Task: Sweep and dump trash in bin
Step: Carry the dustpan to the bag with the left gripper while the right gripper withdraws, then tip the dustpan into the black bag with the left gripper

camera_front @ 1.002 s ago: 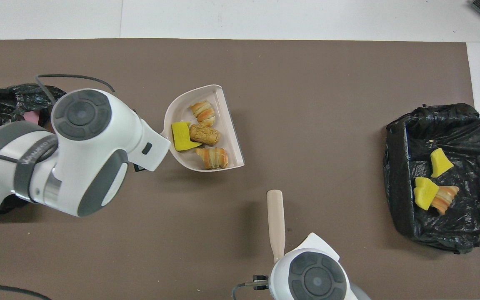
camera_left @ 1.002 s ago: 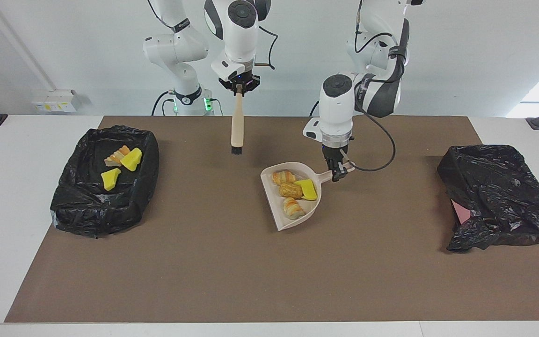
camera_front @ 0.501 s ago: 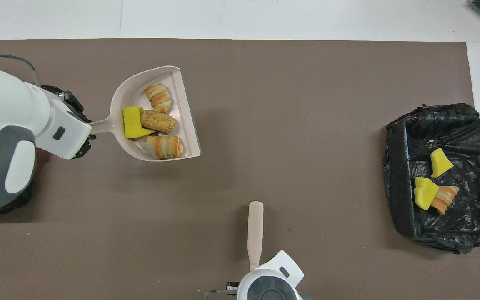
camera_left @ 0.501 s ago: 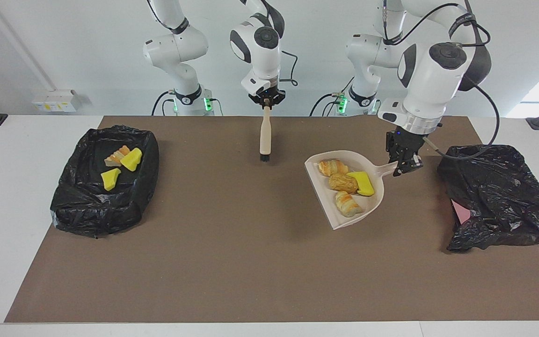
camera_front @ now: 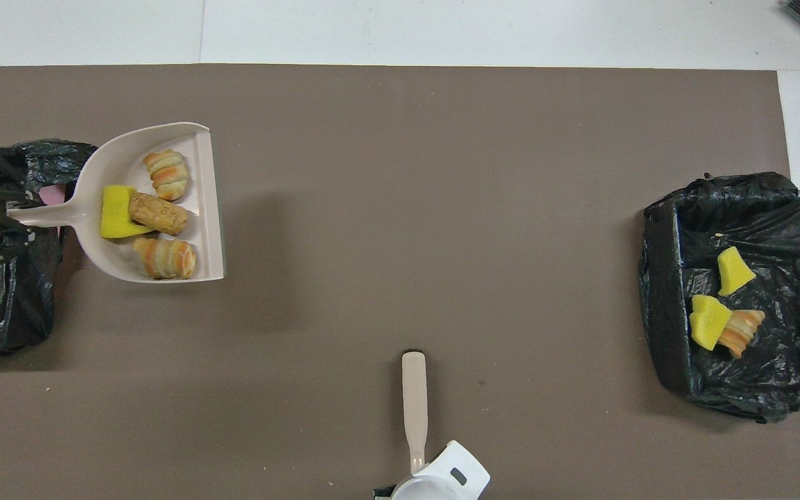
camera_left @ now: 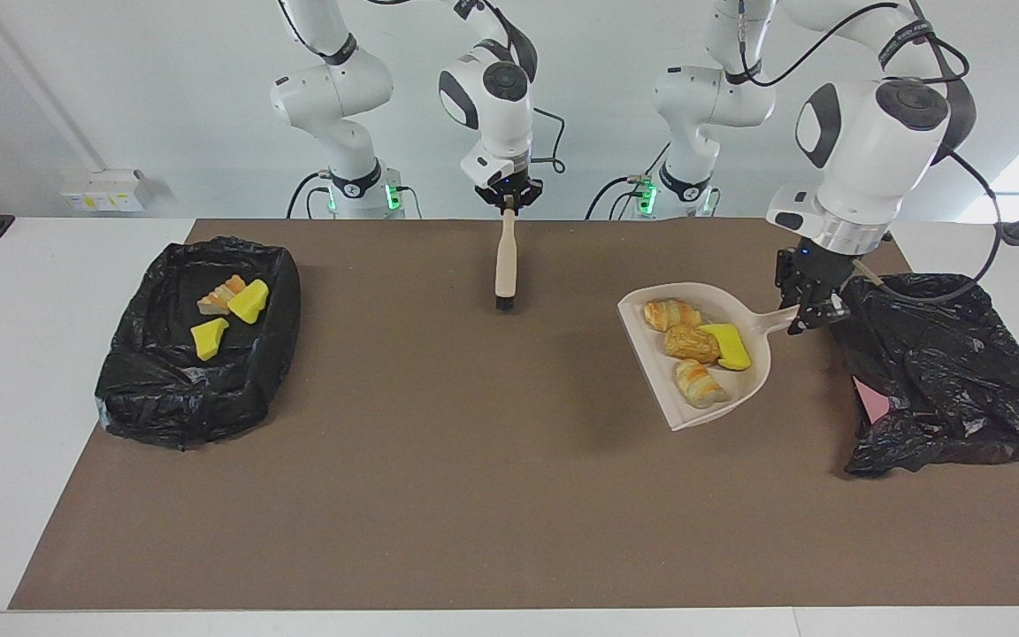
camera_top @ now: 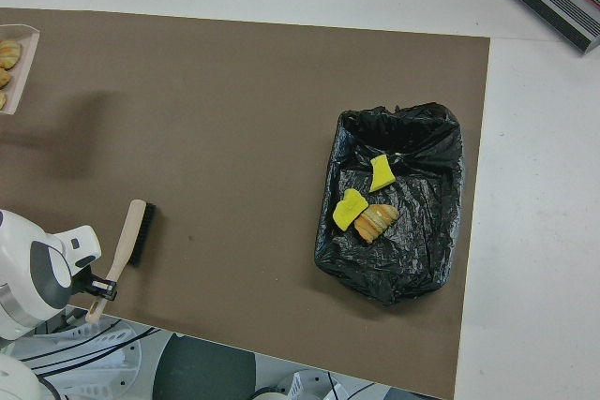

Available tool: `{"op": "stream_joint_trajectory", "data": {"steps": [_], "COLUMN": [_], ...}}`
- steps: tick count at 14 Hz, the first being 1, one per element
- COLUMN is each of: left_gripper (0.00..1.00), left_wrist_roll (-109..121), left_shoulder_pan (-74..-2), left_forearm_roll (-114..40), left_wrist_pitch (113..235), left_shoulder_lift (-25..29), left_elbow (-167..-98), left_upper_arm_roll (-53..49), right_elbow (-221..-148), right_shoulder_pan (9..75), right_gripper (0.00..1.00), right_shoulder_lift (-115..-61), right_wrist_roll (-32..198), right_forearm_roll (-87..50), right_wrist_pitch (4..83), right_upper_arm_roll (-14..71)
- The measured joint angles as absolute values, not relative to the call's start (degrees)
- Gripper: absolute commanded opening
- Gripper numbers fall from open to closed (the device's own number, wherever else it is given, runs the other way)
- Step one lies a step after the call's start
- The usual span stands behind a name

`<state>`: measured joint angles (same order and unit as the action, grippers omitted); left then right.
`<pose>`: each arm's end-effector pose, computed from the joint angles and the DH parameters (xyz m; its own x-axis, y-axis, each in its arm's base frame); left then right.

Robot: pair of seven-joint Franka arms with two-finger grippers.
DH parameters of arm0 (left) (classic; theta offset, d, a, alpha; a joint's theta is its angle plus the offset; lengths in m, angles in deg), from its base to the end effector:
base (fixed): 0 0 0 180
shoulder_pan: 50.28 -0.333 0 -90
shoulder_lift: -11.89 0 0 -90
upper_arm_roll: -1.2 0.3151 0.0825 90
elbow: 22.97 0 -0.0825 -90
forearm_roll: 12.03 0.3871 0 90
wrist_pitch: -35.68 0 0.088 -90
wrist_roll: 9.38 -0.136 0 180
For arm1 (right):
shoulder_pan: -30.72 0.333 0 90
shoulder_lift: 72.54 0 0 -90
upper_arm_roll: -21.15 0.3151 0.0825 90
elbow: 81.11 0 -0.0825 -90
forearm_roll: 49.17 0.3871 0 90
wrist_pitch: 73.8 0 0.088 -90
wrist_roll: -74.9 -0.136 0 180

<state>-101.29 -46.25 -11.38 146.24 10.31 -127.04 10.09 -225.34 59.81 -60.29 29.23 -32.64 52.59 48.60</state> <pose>0.5833 0.0500 0.4930 0.0485 -0.9987 -0.0180 -0.9953 -0.0468 -0.0853 0.2302 0.3660 0.3071 0.9862 -0.0110 -0.1651 -0.0098 -0.9999 0.0084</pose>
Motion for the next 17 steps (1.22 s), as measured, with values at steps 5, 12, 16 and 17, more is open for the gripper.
{"op": "stream_joint_trajectory", "data": {"steps": [5, 12, 16, 17], "left_gripper": [0.0, 0.0, 0.0, 0.0], "left_wrist_roll": [-109.6, -121.8, -127.2, -127.8], "left_shoulder_pan": [-55.5, -66.0, -69.3, -69.9], "left_forearm_roll": [-11.6, -11.0, -7.2, -6.2], "left_wrist_pitch": [143.8, 140.0, 145.8, 147.9], "left_shoulder_lift": [10.2, 4.3, 1.5, 0.8], "left_elbow": [-124.2, -112.7, -111.3, -111.3], "left_upper_arm_roll": [10.2, 10.2, 10.3, 10.3], "right_elbow": [-225.7, -216.0, -209.5, -208.0], "right_shoulder_pan": [59.6, 49.4, 40.1, 38.5], "right_gripper": [1.0, 1.0, 1.0, 1.0], "right_shoulder_lift": [-60.7, -60.7, -61.9, -63.1], "right_wrist_roll": [29.3, 32.4, 34.4, 35.0], "right_forearm_roll": [-32.7, -33.4, -41.3, -43.7], "right_wrist_pitch": [53.9, 47.7, 45.1, 45.1], "right_upper_arm_roll": [48.4, 47.6, 47.3, 47.3]}}
